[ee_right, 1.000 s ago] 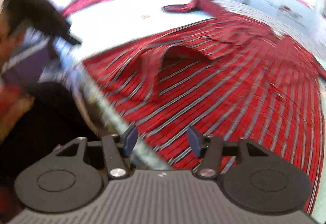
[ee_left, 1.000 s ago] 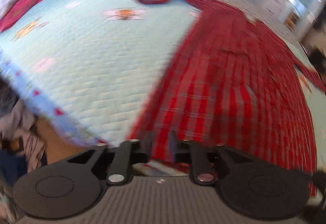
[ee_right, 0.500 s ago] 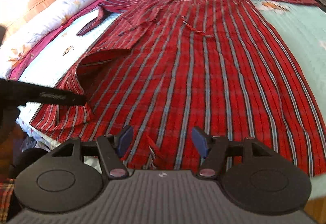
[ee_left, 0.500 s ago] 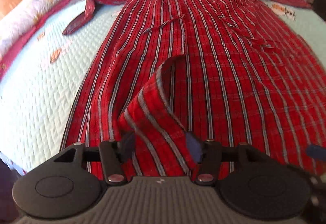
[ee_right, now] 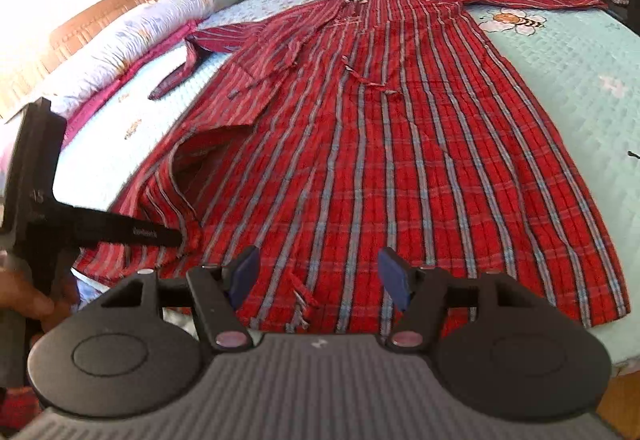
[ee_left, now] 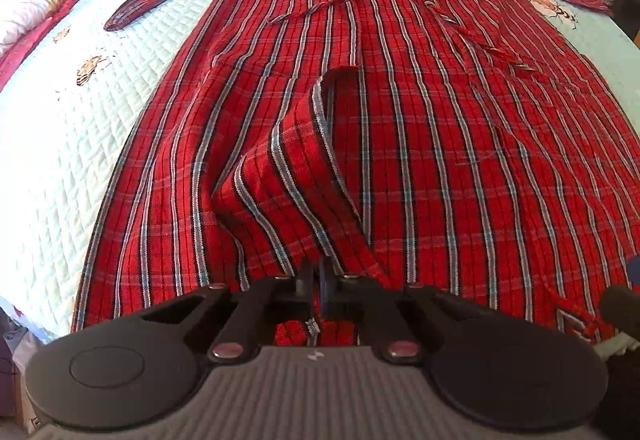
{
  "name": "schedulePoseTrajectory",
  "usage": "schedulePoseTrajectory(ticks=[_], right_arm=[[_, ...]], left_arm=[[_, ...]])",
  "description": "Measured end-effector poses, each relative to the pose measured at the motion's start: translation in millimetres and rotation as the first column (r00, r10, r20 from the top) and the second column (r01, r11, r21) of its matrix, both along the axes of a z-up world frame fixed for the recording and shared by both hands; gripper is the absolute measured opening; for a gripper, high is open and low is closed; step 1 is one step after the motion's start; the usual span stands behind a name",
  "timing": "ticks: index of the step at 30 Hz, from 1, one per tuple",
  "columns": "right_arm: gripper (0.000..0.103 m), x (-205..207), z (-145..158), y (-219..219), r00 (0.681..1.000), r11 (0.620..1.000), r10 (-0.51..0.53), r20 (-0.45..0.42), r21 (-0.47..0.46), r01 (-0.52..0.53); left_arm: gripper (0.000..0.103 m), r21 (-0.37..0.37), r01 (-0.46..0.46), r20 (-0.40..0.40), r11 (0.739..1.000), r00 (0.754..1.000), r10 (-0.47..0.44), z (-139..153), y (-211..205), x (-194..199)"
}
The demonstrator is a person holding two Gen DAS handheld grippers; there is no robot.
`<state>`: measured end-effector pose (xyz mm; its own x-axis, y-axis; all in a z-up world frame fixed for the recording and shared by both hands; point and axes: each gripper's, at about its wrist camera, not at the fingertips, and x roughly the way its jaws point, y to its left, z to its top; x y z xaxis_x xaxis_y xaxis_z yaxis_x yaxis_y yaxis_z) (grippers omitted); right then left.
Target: Fold clothes
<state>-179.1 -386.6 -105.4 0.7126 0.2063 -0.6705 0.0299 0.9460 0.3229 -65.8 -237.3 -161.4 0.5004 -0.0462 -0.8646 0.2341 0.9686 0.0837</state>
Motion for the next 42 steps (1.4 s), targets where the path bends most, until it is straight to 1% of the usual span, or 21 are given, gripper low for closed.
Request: schedulePoseTrajectory(ticks=[4, 5, 6, 7, 10, 11, 14, 15, 17, 18, 21, 23, 26, 28, 31, 32, 34, 36, 37, 40, 42], right_arm=[[0.068, 17, 3, 1, 0.999, 0.996, 0.045, 0.021, 0.079, -0.047], [0.069, 25, 2, 0, 0.999, 0.992, 0.046, 0.019, 0.119, -0.048], [0.073, 34, 1, -2, 0.999, 0.985, 0.045, 0.016, 0.163, -0.046], [0.074, 43, -1, -4, 0.999, 0.977, 0.043, 0.012, 0.207, -0.045], [0.074, 74, -11, -1, 0.999, 0.958, 0.039, -0.032, 0.286, -0.028], [0.074, 83, -14, 0, 0.999, 0.952, 0.042, -0.03, 0.304, -0.031], [0.074, 102, -8, 8, 0.999, 0.961, 0.043, 0.018, 0.272, -0.046], [0.074, 105, -4, 11, 0.997, 0.963, 0.061, 0.047, 0.258, -0.071], [0.074, 108, 1, 17, 0.988, 0.963, 0.112, 0.103, 0.234, -0.133], [0.074, 108, 1, 17, 0.986, 0.961, 0.119, 0.114, 0.236, -0.144], [0.075, 110, -5, 9, 0.993, 0.951, 0.06, 0.098, 0.296, -0.087], [0.075, 108, -6, 3, 0.999, 0.95, 0.004, 0.054, 0.313, -0.021], [0.075, 102, 4, 0, 0.999, 0.925, -0.026, 0.022, 0.381, 0.016], [0.075, 95, 19, 1, 0.999, 0.899, -0.025, 0.031, 0.438, 0.009], [0.08, 85, 48, 5, 0.998, 0.855, -0.008, 0.069, 0.517, -0.029], [0.082, 83, 57, 8, 0.996, 0.852, 0.006, 0.092, 0.521, -0.053], [0.088, 83, 73, 16, 0.988, 0.865, 0.04, 0.149, 0.489, -0.108], [0.09, 85, 81, 20, 0.978, 0.881, 0.064, 0.198, 0.45, -0.149], [0.09, 86, 78, 19, 0.978, 0.885, 0.055, 0.203, 0.443, -0.141], [0.09, 87, 56, 6, 0.987, 0.885, -0.016, 0.158, 0.461, -0.06], [0.09, 83, 42, -1, 0.993, 0.909, -0.041, 0.113, 0.417, -0.009]], left_arm=[[0.001, 0.002, 0.003, 0.003, 1.0, 1.0, -0.003, -3, 0, 2], [0.001, 0.003, 0.006, 0.004, 1.0, 1.0, -0.006, -4, 1, 4], [0.001, 0.001, 0.009, 0.003, 1.0, 1.0, -0.009, -4, 2, 3], [0.001, -0.003, 0.011, 0.001, 1.0, 1.0, -0.011, -4, 3, 3], [0.001, -0.019, 0.016, -0.007, 1.0, 1.0, -0.016, -5, 7, 5], [0.001, -0.025, 0.016, -0.01, 1.0, 1.0, -0.017, -5, 9, 5], [0.001, -0.052, 0.015, -0.024, 0.999, 1.0, -0.017, -5, 14, 6], [0.001, -0.061, 0.015, -0.031, 0.998, 0.999, -0.017, -5, 17, 7], [0.001, -0.079, 0.006, -0.044, 0.997, 0.999, -0.009, -5, 21, 9], [0.001, -0.084, 0.004, -0.048, 0.996, 0.999, -0.008, -5, 23, 10], [0.001, -0.088, -0.003, -0.049, 0.996, 0.999, -0.001, -5, 24, 12], [0.001, -0.088, -0.005, -0.049, 0.996, 0.999, 0.001, -6, 23, 12], [0.001, -0.077, 0.001, -0.036, 0.997, 0.999, -0.004, -6, 21, 9], [0.001, -0.069, 0.006, -0.03, 0.998, 1.0, -0.009, -6, 20, 8], [0.001, -0.086, 0.007, -0.038, 0.996, 0.999, -0.01, -5, 24, 7], [0.001, -0.093, 0.004, -0.042, 0.996, 0.999, -0.008, -6, 26, 7], [0.001, -0.107, -0.002, -0.051, 0.994, 0.999, -0.003, -6, 30, 9], [0.001, -0.111, -0.005, -0.058, 0.994, 0.998, -0.001, -6, 32, 10], [0.001, -0.113, -0.007, -0.06, 0.994, 0.998, 0.0, -6, 33, 11], [0.001, -0.105, 0.0, -0.056, 0.994, 0.998, -0.006, -6, 32, 10], [0.002, -0.091, 0.013, -0.047, 0.996, 0.999, -0.017, -7, 30, 8]])
